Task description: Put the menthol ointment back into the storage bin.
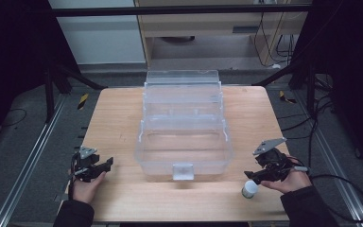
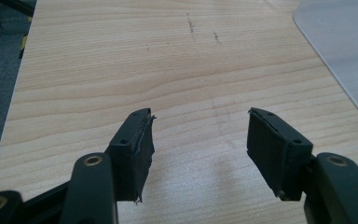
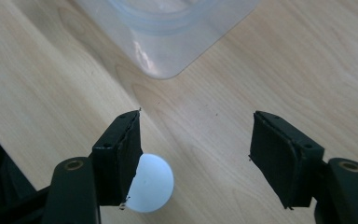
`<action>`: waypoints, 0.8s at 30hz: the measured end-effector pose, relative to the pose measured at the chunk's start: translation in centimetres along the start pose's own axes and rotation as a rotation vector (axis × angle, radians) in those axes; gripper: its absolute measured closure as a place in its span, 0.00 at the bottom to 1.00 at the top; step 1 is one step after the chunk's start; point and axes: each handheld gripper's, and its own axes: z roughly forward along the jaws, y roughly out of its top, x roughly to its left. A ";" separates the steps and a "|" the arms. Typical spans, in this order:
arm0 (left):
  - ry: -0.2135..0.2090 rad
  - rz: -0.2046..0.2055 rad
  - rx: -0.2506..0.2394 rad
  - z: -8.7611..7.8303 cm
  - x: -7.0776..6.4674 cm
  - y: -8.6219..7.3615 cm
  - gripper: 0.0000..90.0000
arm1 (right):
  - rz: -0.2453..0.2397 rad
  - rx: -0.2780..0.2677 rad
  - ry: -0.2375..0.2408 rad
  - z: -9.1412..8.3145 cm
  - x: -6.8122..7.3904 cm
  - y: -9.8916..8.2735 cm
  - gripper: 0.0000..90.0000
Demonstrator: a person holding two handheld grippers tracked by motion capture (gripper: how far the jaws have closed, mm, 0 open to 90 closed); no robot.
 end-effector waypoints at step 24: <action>-0.003 0.001 0.006 0.0 0.0 0.0 0.46 | -0.059 0.174 0.087 1.8 1.3 -0.8 0.42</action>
